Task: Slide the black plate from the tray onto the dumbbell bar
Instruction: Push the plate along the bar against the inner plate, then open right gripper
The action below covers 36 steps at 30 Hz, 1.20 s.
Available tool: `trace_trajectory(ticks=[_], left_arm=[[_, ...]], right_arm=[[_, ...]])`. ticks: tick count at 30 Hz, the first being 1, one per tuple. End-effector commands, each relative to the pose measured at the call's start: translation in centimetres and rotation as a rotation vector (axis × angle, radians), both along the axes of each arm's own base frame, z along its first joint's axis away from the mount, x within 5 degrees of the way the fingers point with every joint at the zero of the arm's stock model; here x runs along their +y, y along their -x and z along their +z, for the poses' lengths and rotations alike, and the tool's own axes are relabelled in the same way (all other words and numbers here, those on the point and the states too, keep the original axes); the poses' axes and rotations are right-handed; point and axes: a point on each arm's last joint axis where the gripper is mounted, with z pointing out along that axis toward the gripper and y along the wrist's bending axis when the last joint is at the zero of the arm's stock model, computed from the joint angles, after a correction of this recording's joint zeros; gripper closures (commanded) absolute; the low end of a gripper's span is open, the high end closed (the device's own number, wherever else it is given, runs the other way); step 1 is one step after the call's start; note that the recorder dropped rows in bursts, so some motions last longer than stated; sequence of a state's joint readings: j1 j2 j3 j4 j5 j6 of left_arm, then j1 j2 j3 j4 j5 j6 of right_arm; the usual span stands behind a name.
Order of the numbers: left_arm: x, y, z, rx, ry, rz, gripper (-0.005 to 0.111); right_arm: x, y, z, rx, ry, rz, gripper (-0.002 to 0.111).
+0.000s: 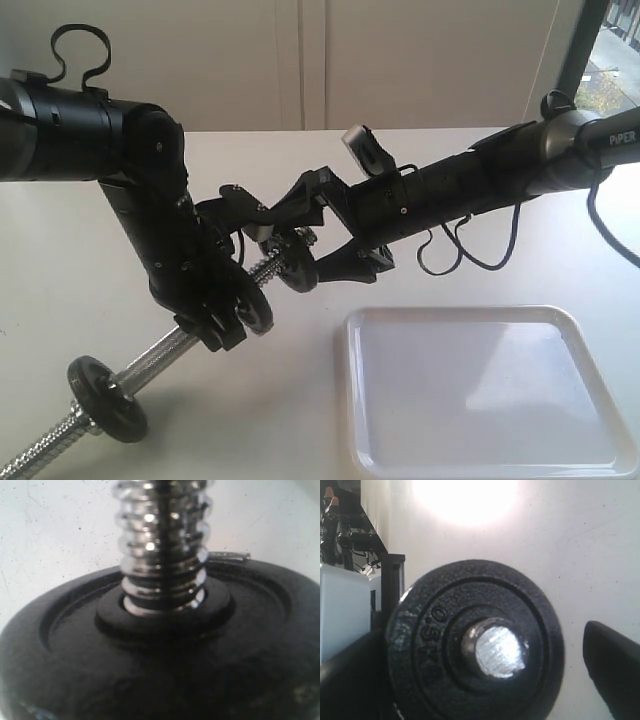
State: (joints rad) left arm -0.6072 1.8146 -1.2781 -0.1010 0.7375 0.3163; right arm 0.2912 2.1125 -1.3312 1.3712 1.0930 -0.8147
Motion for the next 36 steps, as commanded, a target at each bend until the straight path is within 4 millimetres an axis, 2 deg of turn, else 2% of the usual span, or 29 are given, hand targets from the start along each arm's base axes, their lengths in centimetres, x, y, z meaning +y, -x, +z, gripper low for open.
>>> trace_trajectory(ticks=[1,11,18,27,36], left_arm=[[-0.8,0.3,2.2,-0.043,0.082,0.015,0.107],[-0.8,0.3,2.2,-0.041,0.081,0.014,0.107],[-0.7,0.3,2.2,-0.040,0.080,0.014,0.107],[-0.7,0.3,2.2,-0.040,0.080,0.014,0.107],[-0.7,0.3,2.2,-0.040,0.080,0.014,0.107]], right_arm=[[1.7,1.5,1.6,0.012,-0.108,0.119,0.008],[1.5,1.4,1.6,0.012,-0.108,0.113,0.008],[-0.6,0.3,1.7,0.009,-0.112,0.053,0.008],[-0.9,0.1,1.8,0.012,-0.117,0.037,0.008],[-2.9,-0.8,1.7,0.008,-0.113,-0.010,0.008]])
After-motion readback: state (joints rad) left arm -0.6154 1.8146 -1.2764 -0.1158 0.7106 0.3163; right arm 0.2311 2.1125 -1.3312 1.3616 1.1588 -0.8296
